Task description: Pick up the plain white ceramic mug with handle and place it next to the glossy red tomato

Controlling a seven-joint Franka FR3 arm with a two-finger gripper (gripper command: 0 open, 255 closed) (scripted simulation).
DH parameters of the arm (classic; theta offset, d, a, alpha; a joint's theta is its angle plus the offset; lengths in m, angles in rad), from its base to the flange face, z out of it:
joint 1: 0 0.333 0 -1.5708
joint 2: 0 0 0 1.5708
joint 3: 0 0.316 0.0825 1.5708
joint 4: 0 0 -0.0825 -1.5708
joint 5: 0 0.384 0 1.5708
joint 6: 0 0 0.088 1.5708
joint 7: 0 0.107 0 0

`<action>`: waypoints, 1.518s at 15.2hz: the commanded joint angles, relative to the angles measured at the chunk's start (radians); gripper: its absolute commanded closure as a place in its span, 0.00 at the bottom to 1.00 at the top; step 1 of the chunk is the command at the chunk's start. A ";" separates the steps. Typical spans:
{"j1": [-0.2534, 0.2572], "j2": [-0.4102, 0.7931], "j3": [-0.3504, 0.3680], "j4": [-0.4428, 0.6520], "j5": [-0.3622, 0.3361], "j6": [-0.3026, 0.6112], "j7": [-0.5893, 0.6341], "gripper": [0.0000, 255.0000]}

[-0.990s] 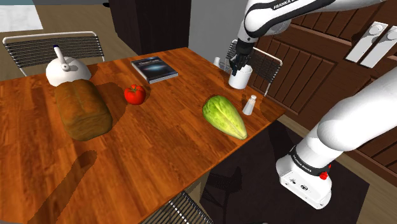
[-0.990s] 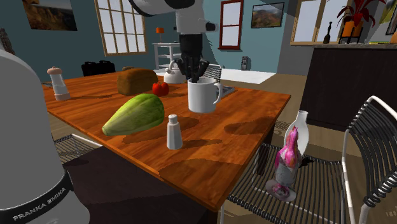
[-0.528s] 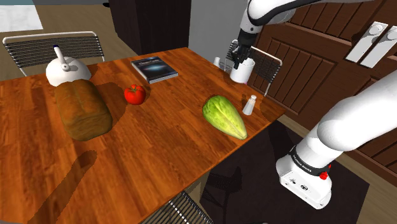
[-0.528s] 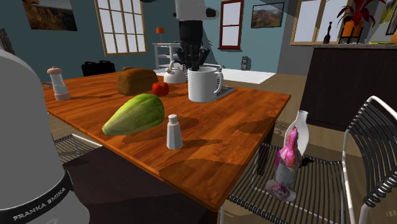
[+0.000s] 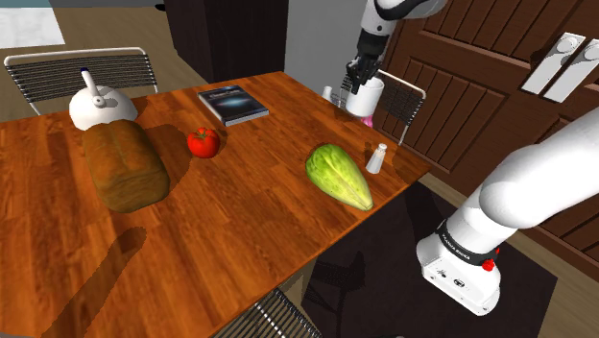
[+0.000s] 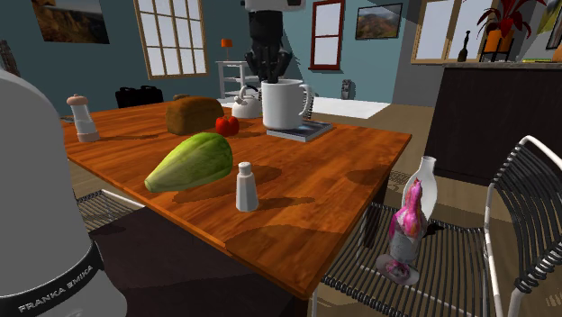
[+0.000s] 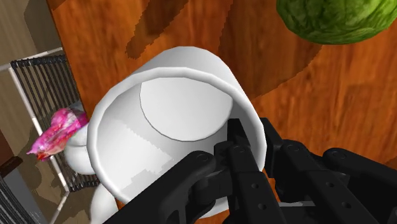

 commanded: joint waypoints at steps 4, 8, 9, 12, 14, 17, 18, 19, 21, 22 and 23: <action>0.047 0.053 0.073 0.057 0.016 -0.004 0.112 1.00; 0.085 0.118 0.130 0.126 0.020 -0.009 0.205 1.00; 0.095 0.136 0.143 0.146 0.019 -0.011 0.228 1.00; 0.123 0.195 0.182 0.213 0.014 -0.019 0.298 1.00; 0.142 0.239 0.205 0.264 0.007 -0.027 0.343 1.00; 0.173 0.310 0.237 0.349 -0.009 -0.043 0.412 1.00; 0.183 0.336 0.247 0.381 -0.016 -0.050 0.434 1.00; 0.194 0.362 0.256 0.413 -0.023 -0.057 0.456 1.00; 0.218 0.417 0.273 0.483 -0.038 -0.074 0.499 1.00; 0.230 0.446 0.280 0.520 -0.047 -0.084 0.521 1.00; 0.244 0.475 0.287 0.560 -0.056 -0.095 0.541 1.00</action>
